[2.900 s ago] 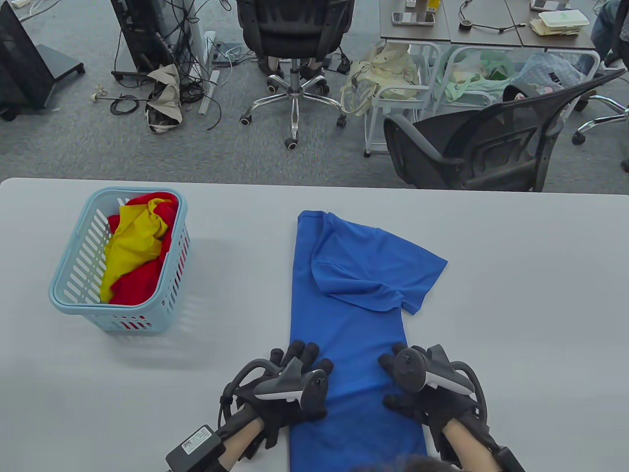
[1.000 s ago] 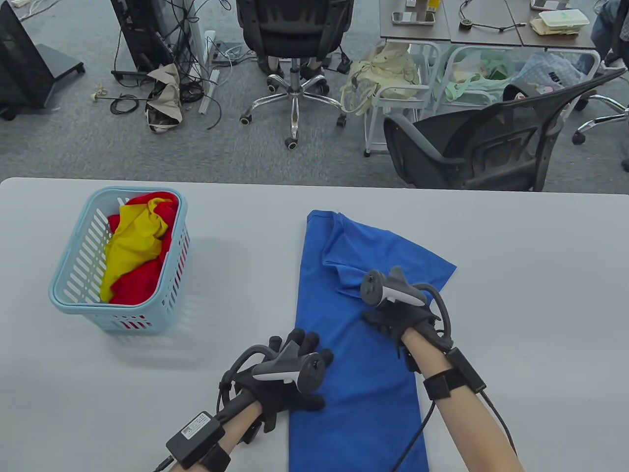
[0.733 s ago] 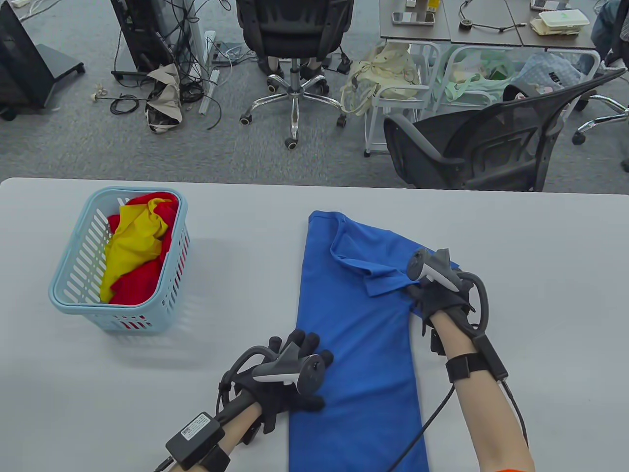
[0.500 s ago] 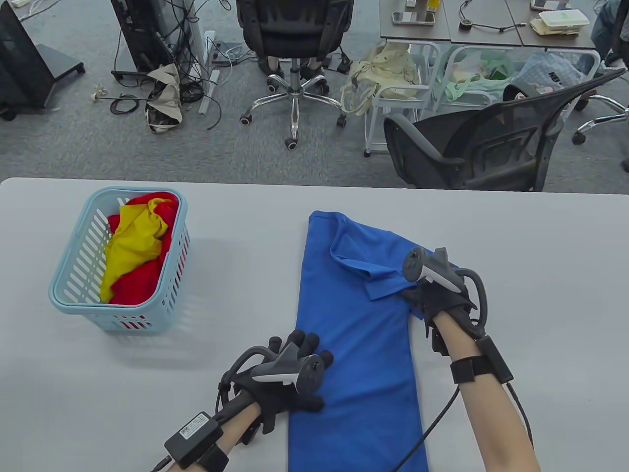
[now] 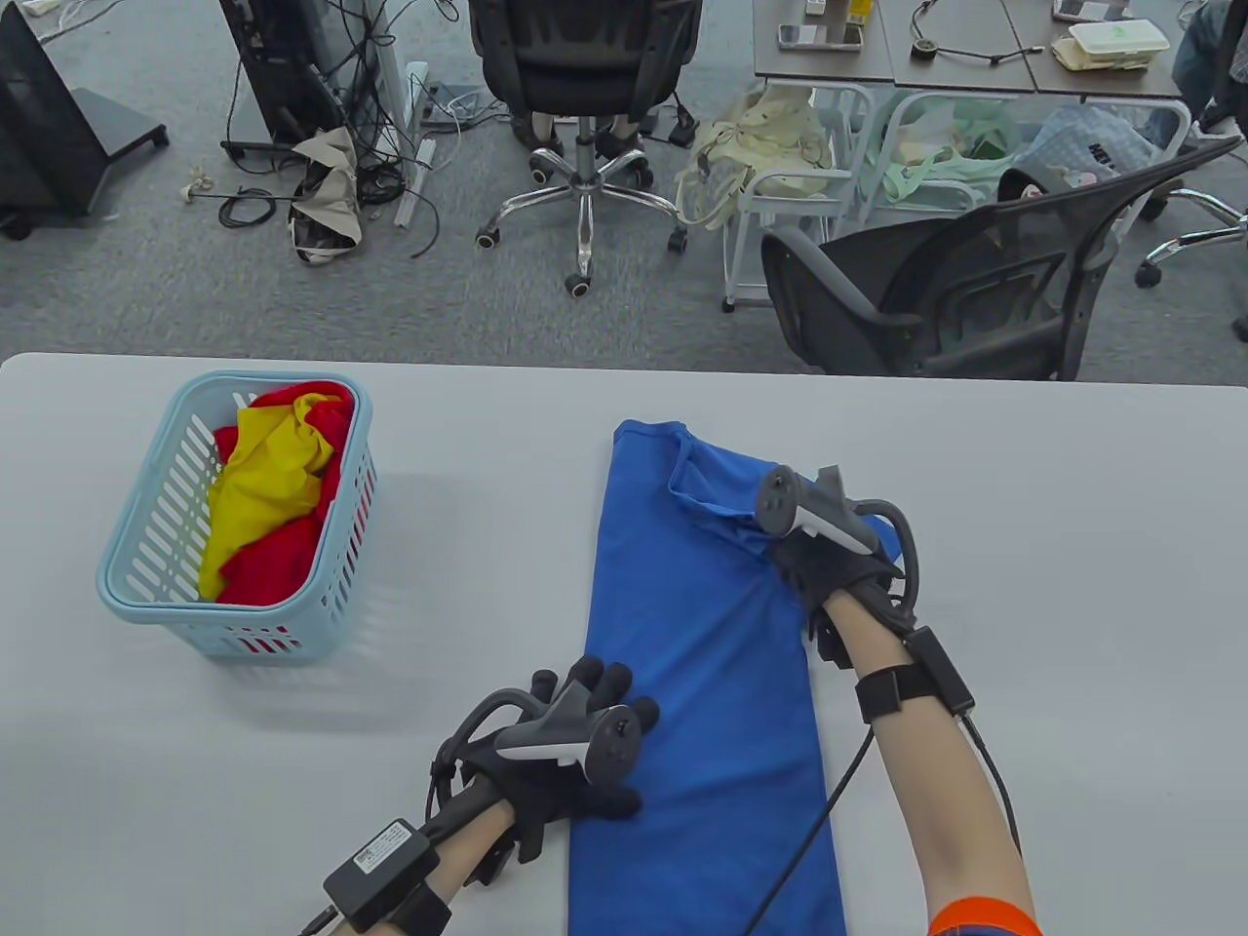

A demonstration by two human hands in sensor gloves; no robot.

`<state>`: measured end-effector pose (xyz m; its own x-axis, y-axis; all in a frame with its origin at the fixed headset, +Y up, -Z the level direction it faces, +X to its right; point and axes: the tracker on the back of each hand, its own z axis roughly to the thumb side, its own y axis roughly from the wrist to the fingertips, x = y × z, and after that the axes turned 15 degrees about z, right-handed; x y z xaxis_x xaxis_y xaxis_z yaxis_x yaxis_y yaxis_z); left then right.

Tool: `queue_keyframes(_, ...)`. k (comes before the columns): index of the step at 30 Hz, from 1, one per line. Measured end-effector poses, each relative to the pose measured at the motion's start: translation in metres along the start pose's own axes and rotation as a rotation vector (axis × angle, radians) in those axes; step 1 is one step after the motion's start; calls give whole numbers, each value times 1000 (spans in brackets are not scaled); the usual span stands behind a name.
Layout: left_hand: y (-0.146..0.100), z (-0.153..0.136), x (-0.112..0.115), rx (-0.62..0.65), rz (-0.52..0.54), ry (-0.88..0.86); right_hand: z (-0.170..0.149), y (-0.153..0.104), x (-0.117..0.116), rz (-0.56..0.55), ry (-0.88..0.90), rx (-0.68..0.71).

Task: Roll t-shirt into tight roll

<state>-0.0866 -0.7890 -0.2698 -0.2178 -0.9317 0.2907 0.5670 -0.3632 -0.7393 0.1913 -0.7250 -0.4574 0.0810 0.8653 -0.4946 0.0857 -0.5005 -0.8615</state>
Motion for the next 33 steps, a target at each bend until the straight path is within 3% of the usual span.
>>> queue_keyframes(3,0,0,0,1,-1,1,-38,0,13,-21,171,-149)
queue_keyframes(6,0,0,0,2,-2,1,-74,4,5,60,350,-260)
queue_keyframes(10,0,0,1,4,-4,1,-91,8,-9,82,281,-387)
queue_keyframes(13,0,0,0,3,-2,-4,-88,-1,-6,56,286,-340)
queue_keyframes(17,0,1,-3,-22,19,-39,-54,-24,-1,9,187,-118)
queue_keyframes(19,3,6,-3,-40,35,-81,-35,-24,-12,95,145,34)
queue_keyframes(21,5,11,-1,-33,39,32,-23,-20,-27,226,100,72)
queue_keyframes(23,6,12,5,-24,-5,138,-21,-12,-41,336,7,44)
queue_keyframes(27,6,8,7,-23,-38,66,-38,3,-53,357,-2,-35)
queue_keyframes(33,6,8,7,-20,-60,54,-76,21,-44,331,128,-150)
